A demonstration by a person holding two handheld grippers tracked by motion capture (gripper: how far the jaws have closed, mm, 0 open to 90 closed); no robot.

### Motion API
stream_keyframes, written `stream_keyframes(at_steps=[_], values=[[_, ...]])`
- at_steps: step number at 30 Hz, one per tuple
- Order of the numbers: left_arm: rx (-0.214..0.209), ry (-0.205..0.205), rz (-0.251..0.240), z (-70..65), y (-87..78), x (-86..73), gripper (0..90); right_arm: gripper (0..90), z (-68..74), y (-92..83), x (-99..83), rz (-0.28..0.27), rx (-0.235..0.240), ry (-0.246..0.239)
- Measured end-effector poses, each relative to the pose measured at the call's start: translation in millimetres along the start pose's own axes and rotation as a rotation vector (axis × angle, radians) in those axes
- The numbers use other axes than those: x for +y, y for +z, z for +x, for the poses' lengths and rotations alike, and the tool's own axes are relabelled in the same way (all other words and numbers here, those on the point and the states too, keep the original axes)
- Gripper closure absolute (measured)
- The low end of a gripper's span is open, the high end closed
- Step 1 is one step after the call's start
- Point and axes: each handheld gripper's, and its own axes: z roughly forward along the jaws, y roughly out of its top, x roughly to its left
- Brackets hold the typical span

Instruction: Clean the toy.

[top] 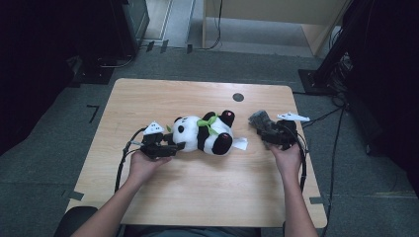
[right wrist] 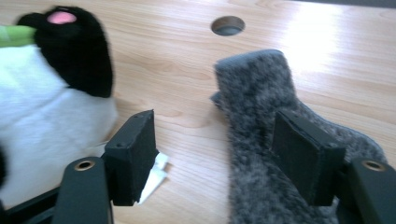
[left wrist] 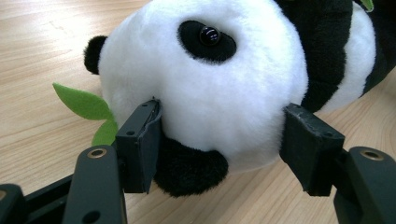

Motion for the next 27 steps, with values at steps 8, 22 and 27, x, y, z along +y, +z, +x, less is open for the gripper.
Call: stream_keyframes(at_steps=[8, 22, 27], values=[[0.002, 0.005, 0.003, -0.2, 0.2, 0.8, 32.6, 17.9, 24.2, -3.8, -0.4, -0.006, 0.053, -0.030], [-0.002, 0.009, 0.009, 0.0, -0.1, 1.2, 31.5, 14.1, 62.9, -16.4, -2.4, -0.034, 0.183, -0.091], [-0.002, 0.012, 0.012, -0.1, -0.2, 1.5, 31.6, 14.1, 76.8, -23.0, -5.0, -0.078, 0.232, -0.130]])
